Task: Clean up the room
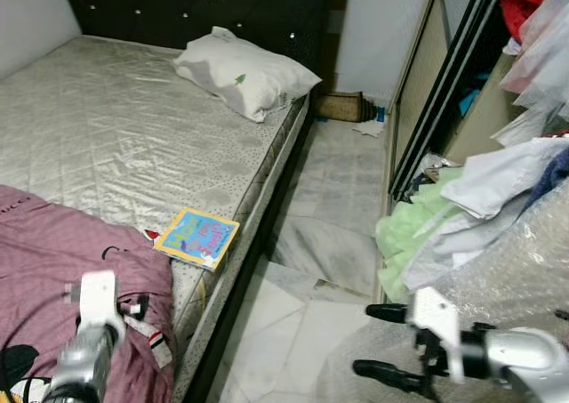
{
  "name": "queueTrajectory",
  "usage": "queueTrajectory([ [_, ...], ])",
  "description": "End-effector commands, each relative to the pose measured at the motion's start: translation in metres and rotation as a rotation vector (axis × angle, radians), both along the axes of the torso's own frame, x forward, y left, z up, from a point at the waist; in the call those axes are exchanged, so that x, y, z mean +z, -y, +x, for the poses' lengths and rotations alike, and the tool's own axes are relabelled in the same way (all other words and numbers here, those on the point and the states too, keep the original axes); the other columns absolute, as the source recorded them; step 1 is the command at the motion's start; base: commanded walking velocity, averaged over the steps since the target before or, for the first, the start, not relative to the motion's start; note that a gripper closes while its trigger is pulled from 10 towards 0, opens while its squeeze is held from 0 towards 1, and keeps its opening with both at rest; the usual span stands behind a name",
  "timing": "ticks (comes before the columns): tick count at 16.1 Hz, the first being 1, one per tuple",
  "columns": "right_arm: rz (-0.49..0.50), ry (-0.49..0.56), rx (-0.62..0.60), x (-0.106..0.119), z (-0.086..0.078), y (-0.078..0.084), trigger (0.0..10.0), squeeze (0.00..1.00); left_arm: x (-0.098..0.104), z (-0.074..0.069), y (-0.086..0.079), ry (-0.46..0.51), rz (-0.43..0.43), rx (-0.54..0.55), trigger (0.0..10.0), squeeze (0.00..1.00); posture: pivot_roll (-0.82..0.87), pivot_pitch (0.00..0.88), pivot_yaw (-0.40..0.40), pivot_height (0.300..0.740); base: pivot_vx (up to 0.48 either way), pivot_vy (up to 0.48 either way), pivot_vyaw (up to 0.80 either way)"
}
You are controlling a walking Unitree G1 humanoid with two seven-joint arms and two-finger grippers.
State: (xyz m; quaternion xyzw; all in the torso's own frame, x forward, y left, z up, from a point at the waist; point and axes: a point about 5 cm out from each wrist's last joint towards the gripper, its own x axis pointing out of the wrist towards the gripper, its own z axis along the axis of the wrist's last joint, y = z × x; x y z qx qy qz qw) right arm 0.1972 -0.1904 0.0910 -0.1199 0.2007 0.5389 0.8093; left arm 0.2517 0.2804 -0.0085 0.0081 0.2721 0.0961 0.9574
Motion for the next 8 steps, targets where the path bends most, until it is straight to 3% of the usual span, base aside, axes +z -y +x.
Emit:
queueTrajectory([
  [1, -0.032, 0.072, -0.059, 0.001, 0.009, -0.002, 10.0, 0.0, 0.005, 0.006, 0.003, 0.031, 0.009, -0.032, 10.0, 0.0, -0.15, 0.033, -0.01, 0.74, 0.0, 0.0, 0.0],
  [3, -0.041, 0.237, -0.314, 0.005, 0.043, -0.009, 10.0, 0.0, 0.02, 0.024, 0.017, 0.127, 0.017, -0.104, 10.0, 0.0, -0.13, 0.04, -0.008, 0.74, 0.0, 0.0, 0.0],
  [5, 0.099, 0.282, -0.554, 0.016, 0.066, -0.024, 10.0, 0.0, 0.041, 0.04, 0.042, 0.261, 0.054, -0.247, 10.0, 0.0, -0.12, 0.043, -0.004, 0.74, 0.0, 0.0, 0.0],
  [6, 0.111, 0.286, -0.57, 0.017, 0.068, -0.026, 10.0, 0.0, 0.044, 0.041, 0.046, 0.282, 0.046, -0.262, 10.0, 0.0, -0.12, 0.043, -0.004, 0.74, 0.0, 0.0, 0.0],
  [8, 0.155, 0.29, -0.66, 0.013, 0.071, -0.04, 10.0, 0.0, 0.069, 0.041, 0.067, 0.445, 0.061, -0.336, 10.0, 0.0, -0.11, 0.043, -0.005, 0.74, 0.0, 0.0, 0.0],
])
